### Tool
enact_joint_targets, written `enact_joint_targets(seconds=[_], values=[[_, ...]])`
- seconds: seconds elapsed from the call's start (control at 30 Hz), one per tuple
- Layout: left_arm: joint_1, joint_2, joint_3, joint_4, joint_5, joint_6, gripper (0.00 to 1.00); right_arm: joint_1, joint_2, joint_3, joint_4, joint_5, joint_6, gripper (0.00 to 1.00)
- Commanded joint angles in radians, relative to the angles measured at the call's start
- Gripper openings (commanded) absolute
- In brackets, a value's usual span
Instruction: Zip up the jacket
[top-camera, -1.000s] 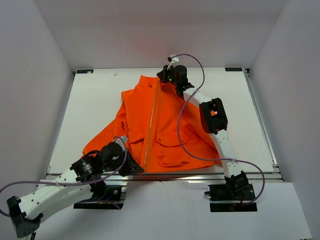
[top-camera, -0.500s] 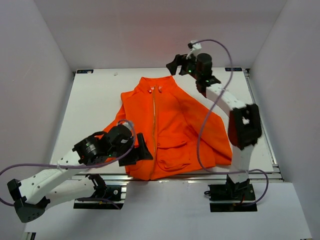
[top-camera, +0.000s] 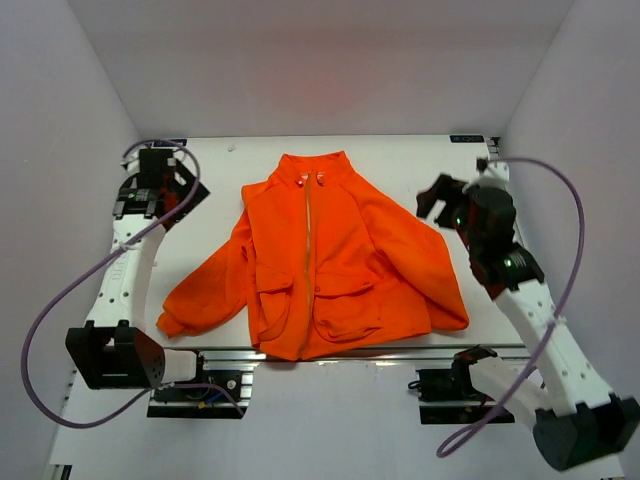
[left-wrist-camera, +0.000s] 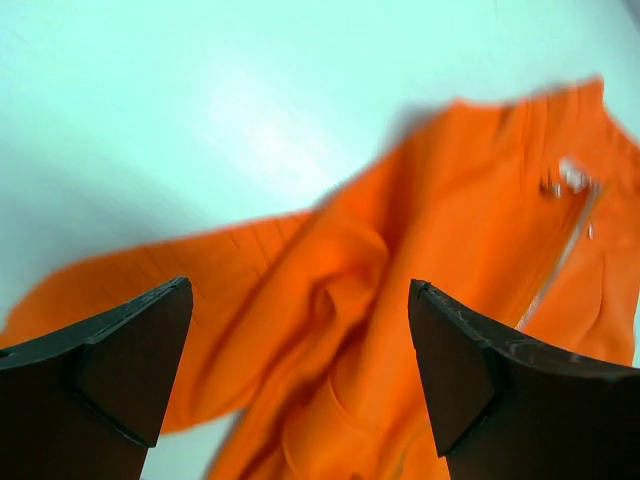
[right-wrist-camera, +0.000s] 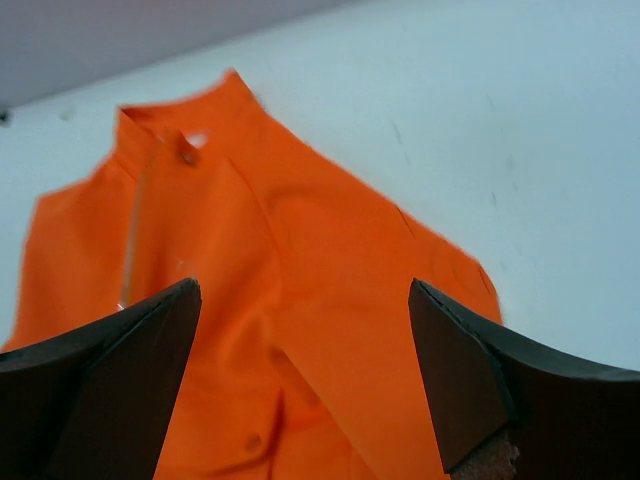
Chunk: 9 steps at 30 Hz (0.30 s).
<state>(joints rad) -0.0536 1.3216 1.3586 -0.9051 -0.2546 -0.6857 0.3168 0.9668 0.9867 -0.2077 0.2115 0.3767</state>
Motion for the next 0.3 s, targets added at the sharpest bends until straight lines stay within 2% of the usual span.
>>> enact_joint_targets(seconds=[0.0, 0.1, 0.27], values=[[0.103, -0.055, -0.053, 0.086, 0.149, 0.094, 0.98, 0.002, -0.141, -0.112, -0.12, 0.111, 0.057, 0.89], [0.109, -0.067, -0.117, 0.106, 0.094, 0.101, 0.98, 0.002, -0.206, -0.154, -0.18, 0.126, 0.064, 0.9], [0.124, -0.085, -0.194, 0.156, 0.121, 0.109, 0.98, 0.002, -0.232, -0.167, -0.196, 0.155, 0.097, 0.89]])
